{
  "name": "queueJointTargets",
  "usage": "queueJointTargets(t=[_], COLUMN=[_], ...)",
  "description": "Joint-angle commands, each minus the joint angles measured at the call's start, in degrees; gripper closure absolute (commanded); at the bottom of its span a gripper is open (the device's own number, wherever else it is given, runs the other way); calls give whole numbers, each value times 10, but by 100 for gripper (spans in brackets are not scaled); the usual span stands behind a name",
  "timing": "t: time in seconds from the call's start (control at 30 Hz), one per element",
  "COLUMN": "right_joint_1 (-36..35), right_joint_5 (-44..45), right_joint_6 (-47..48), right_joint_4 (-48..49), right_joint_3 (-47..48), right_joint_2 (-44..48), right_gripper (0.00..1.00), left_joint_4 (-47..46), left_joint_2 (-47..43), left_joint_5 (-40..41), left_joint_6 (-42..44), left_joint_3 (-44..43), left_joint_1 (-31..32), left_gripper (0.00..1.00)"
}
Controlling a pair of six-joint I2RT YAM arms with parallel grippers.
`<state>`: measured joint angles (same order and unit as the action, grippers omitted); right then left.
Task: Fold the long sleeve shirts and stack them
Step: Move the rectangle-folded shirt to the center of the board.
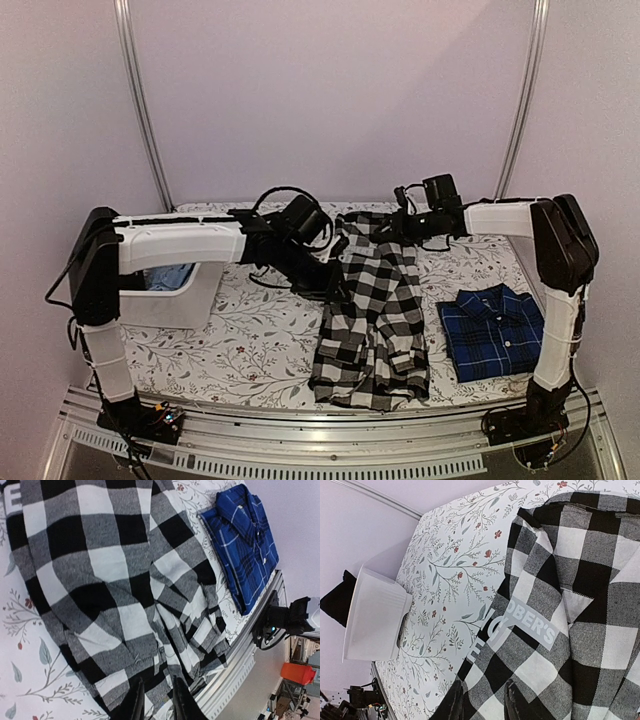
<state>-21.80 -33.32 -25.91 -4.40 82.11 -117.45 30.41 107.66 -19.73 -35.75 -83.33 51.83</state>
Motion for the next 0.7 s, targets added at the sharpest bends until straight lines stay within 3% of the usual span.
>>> queueJointTargets(t=[0.0, 0.3, 0.67], right_joint_1=[-12, -16, -9], right_joint_5=[-5, -17, 20], right_joint_6=[-5, -16, 1], right_joint_4=[21, 39, 39], right_joint_3=[-52, -90, -92], right_joint_2=[41, 10, -72], right_gripper=[73, 76, 78], left_joint_4=[-25, -94, -109], left_joint_2=[80, 209, 232], left_joint_5=[22, 8, 9], left_joint_6=[13, 9, -9], left_joint_3=[-68, -126, -74], left_joint_1=[-19, -55, -64], left_gripper=[79, 81, 81])
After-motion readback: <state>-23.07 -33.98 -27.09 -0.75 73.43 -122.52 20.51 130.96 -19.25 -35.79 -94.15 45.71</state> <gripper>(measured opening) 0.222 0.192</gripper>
